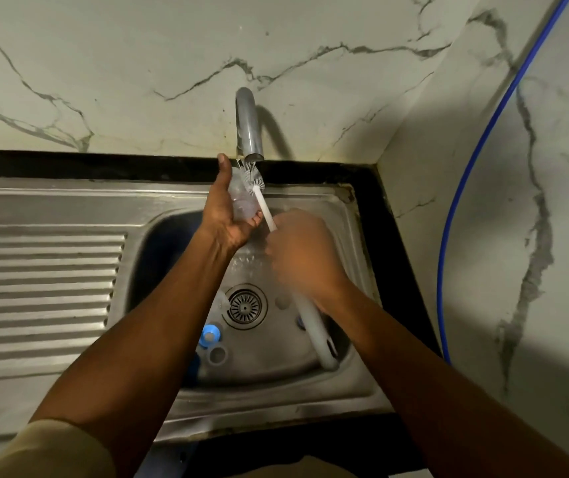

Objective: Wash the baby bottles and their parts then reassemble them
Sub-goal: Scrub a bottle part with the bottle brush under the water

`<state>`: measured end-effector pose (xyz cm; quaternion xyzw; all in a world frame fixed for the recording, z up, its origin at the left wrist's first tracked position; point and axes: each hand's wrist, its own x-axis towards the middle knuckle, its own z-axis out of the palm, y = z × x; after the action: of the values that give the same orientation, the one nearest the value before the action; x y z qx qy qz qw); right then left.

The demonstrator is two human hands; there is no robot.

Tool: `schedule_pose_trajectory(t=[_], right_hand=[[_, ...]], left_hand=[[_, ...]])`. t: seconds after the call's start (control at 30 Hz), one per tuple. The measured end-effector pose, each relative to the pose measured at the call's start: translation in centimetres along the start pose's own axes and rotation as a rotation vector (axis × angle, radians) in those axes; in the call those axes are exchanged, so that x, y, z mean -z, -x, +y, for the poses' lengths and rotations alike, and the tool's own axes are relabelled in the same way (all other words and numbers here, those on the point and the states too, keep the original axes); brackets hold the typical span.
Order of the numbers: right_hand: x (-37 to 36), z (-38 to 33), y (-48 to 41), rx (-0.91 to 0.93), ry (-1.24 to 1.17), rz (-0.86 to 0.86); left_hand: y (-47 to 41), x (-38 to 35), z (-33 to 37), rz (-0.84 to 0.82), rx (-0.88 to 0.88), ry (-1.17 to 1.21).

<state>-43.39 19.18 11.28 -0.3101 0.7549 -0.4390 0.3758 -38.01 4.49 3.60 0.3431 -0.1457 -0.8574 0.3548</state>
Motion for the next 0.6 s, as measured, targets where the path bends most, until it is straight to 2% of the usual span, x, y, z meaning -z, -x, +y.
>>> schedule_pose_trajectory(t=[0.07, 0.13, 0.2, 0.27, 0.37, 0.43, 0.53, 0.6], right_hand=[[0.3, -0.6, -0.8, -0.007, -0.056, 0.003], [0.3, -0.7, 0.0, -0.049, -0.157, -0.108], [0.2, -0.1, 1.6, -0.052, -0.087, -0.196], [0.0, 0.1, 2.0, -0.012, 0.014, -0.155], [0.1, -1.0, -0.2, -0.015, -0.018, -0.006], [0.3, -1.4, 0.2, 0.0, 0.024, -0.048], [0.4, -1.1, 2.7, 0.071, 0.187, -0.161], [0.3, -1.0, 2.2, 0.072, 0.176, -0.11]], left_hand=[[0.2, -0.2, -0.4, 0.003, 0.013, 0.008], [0.2, 0.0, 0.2, 0.054, 0.026, 0.052], [-0.5, 0.8, 0.9, 0.133, 0.041, 0.057], [-0.7, 1.1, 1.0, 0.117, 0.041, 0.024], [0.2, -0.2, -0.2, 0.0, 0.051, 0.024], [0.3, -0.6, 0.0, -0.043, 0.031, 0.054], [-0.8, 0.6, 1.4, 0.035, 0.0, 0.038], [-0.9, 0.6, 1.1, 0.05, 0.003, 0.034]])
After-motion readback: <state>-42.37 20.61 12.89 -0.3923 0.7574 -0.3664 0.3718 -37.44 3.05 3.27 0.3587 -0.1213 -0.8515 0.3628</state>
